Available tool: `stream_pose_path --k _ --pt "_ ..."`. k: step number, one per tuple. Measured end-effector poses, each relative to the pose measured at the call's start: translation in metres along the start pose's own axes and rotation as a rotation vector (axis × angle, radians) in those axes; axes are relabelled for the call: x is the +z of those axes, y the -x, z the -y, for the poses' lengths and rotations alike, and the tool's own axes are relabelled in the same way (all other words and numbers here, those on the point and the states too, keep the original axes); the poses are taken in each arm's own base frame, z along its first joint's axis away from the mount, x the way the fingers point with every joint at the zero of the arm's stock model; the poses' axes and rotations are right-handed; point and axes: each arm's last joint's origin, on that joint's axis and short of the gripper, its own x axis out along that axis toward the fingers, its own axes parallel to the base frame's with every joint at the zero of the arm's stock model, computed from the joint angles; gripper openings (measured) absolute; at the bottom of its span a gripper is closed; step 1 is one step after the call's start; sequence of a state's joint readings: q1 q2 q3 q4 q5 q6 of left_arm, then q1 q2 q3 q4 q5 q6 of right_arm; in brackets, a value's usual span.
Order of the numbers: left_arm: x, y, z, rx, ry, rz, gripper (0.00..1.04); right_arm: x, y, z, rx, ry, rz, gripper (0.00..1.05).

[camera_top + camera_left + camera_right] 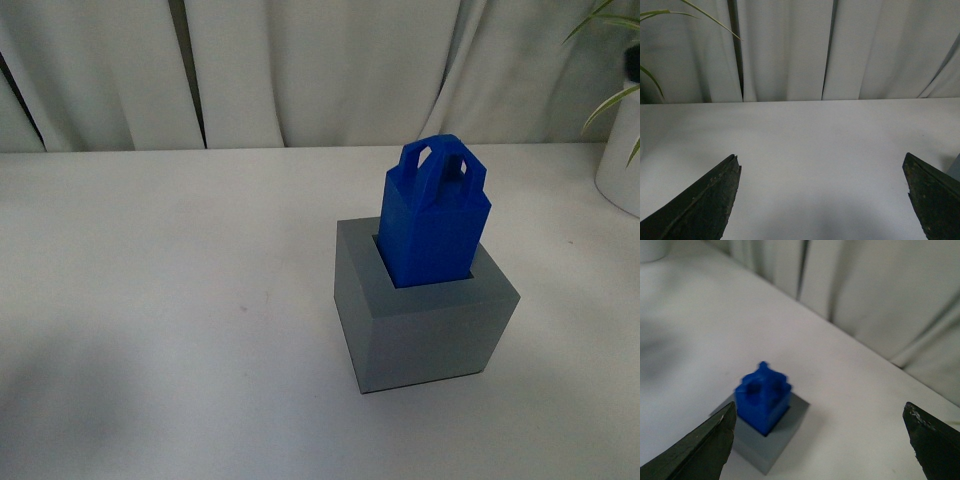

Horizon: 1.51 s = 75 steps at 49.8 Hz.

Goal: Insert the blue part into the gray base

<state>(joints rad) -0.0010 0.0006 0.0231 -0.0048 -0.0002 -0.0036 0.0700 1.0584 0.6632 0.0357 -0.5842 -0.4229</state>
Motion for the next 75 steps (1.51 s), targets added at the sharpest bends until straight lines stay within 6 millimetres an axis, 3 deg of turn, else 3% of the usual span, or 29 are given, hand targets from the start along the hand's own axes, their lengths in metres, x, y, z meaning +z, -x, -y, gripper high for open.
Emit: stream_pose_path --k 6,14,16,21,26,41,75 --pt "0.000 0.000 0.000 0.000 0.000 0.000 0.99 -0.005 0.009 0.000 -0.107 -0.092 0.044 0.97" --pt "0.000 0.000 0.000 0.000 0.000 0.000 0.99 -0.007 0.009 0.000 -0.107 -0.141 0.046 0.97" --pt "0.000 0.000 0.000 0.000 0.000 0.000 0.99 -0.007 0.007 -0.001 -0.174 -0.147 0.057 0.94" --pt "0.000 0.000 0.000 0.000 0.000 0.000 0.99 -0.019 0.011 -0.008 -0.518 -0.206 0.152 0.79" --pt "0.000 0.000 0.000 0.000 0.000 0.000 0.99 -0.032 0.020 -0.013 -0.692 -0.258 0.190 0.64" --pt "0.000 0.000 0.000 0.000 0.000 0.000 0.99 -0.073 0.046 -0.031 -0.712 -0.298 0.203 0.02" --pt "0.000 0.000 0.000 0.000 0.000 0.000 0.99 -0.103 0.065 -0.062 -0.709 -0.299 0.208 0.02"
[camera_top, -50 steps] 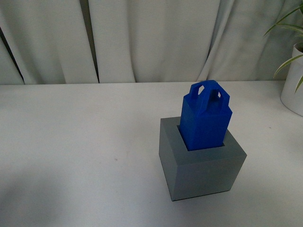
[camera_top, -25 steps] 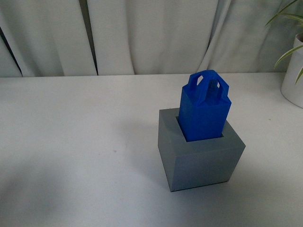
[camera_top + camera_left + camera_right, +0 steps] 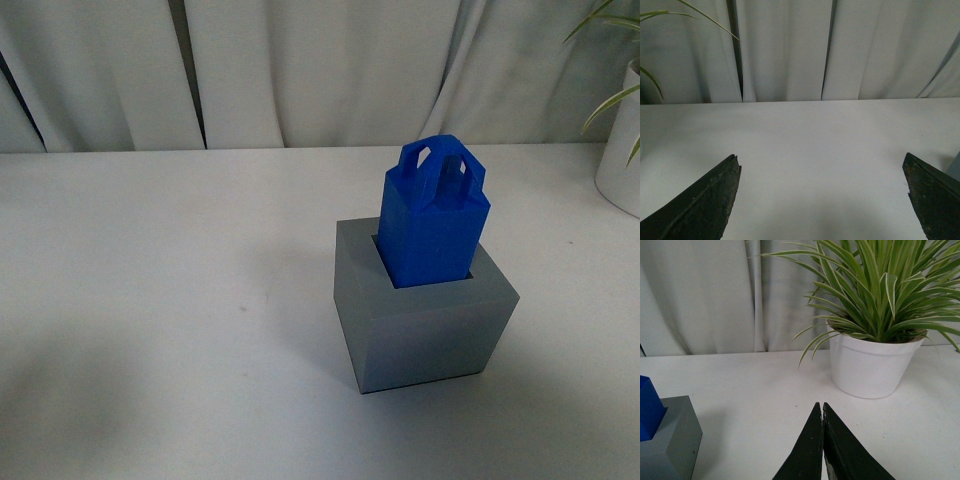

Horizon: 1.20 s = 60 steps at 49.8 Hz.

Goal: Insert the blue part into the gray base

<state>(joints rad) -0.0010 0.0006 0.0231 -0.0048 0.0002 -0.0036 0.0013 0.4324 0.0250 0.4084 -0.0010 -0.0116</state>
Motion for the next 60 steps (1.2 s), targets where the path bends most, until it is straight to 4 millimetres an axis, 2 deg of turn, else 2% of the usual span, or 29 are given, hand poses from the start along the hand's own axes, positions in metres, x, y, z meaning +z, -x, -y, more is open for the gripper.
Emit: stream_pose_path --k 4,48,53,60 --pt "0.000 0.000 0.000 0.000 0.000 0.000 0.99 -0.005 0.002 0.000 0.000 0.000 0.002 0.02" --pt "0.000 0.000 0.000 0.000 0.000 0.000 0.99 -0.004 0.018 0.000 0.000 -0.001 0.008 0.02" --pt "0.000 0.000 0.000 0.000 0.000 0.000 0.99 -0.009 0.025 0.000 0.002 -0.001 -0.029 0.02" --pt "0.000 0.000 0.000 0.000 0.000 0.000 0.99 -0.007 0.028 0.000 0.001 -0.001 0.005 0.02"
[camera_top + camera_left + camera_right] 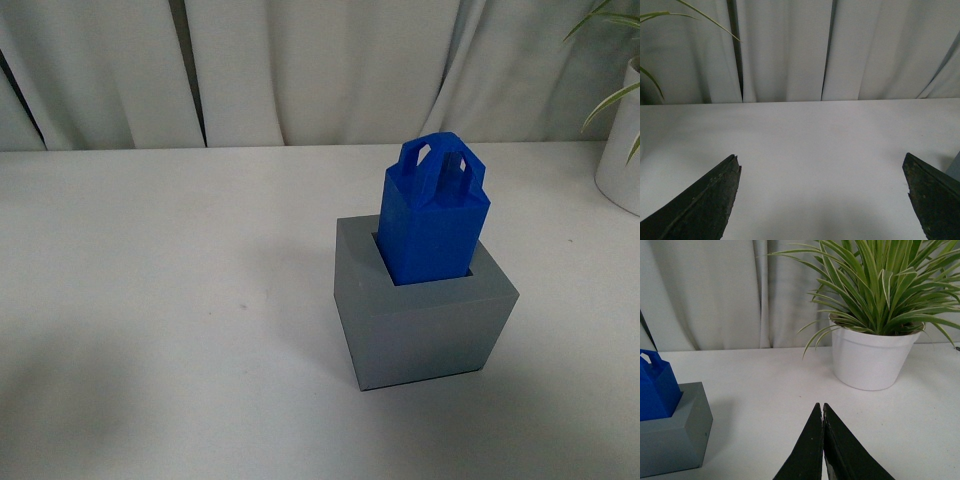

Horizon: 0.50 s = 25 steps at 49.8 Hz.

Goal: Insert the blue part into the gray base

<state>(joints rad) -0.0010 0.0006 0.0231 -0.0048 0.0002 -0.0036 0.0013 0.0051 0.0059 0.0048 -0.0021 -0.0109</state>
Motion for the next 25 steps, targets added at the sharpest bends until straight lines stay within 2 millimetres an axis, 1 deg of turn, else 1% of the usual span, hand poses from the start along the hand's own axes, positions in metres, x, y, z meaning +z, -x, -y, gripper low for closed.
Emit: stream_pose_path --k 6,7,17,25 --pt "0.0000 0.0000 0.0000 0.000 0.000 0.000 0.99 -0.0003 0.0000 0.0000 0.000 0.000 -0.003 0.02" --pt "0.0000 0.0000 0.0000 0.000 0.000 0.000 0.99 -0.0003 0.0000 0.0000 0.000 0.000 -0.003 0.04" --pt "0.0000 0.0000 0.0000 0.000 0.000 0.000 0.99 -0.0002 0.0000 0.0000 0.000 0.000 -0.002 0.50" --pt "0.0000 0.0000 0.0000 0.000 0.000 0.000 0.99 -0.0002 0.0000 0.0000 0.000 0.000 -0.002 0.75"
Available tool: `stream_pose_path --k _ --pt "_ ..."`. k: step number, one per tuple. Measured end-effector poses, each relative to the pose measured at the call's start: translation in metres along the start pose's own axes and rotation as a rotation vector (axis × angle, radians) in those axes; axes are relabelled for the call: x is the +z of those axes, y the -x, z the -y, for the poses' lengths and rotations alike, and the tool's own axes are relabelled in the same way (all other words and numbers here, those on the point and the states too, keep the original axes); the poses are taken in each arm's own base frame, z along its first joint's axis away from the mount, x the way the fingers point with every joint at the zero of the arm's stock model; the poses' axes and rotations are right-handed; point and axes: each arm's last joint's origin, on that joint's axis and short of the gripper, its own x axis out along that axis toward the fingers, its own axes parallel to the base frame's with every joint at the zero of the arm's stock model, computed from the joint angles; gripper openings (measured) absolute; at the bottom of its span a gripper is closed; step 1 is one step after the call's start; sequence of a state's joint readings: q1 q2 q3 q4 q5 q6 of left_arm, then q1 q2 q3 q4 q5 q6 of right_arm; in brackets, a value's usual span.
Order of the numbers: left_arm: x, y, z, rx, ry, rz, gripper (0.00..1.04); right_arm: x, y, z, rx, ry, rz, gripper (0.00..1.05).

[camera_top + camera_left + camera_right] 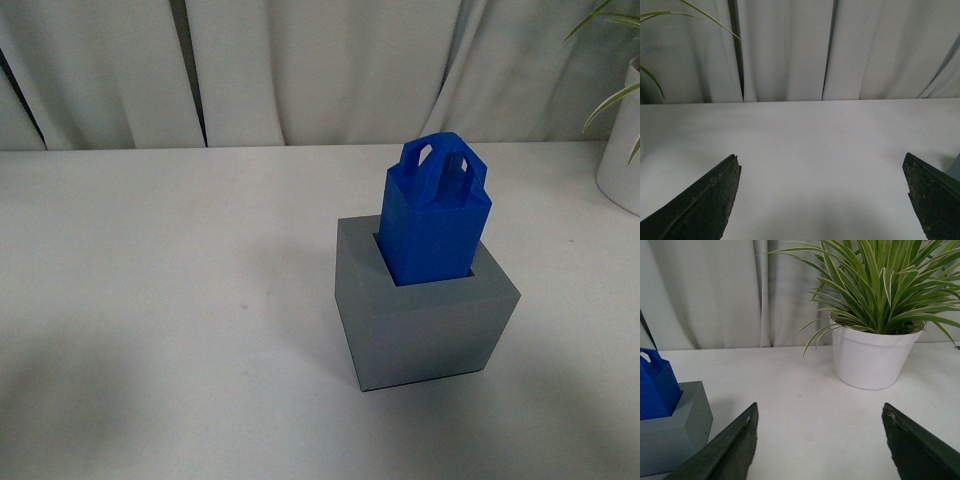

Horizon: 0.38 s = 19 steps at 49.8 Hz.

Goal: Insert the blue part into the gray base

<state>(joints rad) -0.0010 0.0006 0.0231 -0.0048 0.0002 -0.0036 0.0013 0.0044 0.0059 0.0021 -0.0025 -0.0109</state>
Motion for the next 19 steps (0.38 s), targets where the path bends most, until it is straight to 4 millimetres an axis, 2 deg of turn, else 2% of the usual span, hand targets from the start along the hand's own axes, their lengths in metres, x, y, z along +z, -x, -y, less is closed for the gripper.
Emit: stream_pose_path --k 6,9,19 --pt "0.0000 0.0000 0.0000 0.000 0.000 0.000 0.99 0.0000 0.0000 0.0000 0.000 -0.001 0.000 0.99" --pt "0.0000 0.0000 0.0000 0.000 0.000 0.000 0.99 0.0000 0.0000 0.0000 0.000 0.000 0.000 0.97" --pt "0.0000 0.0000 0.0000 0.000 0.000 0.000 0.99 0.0000 0.0000 0.0000 0.000 0.000 0.000 0.97"
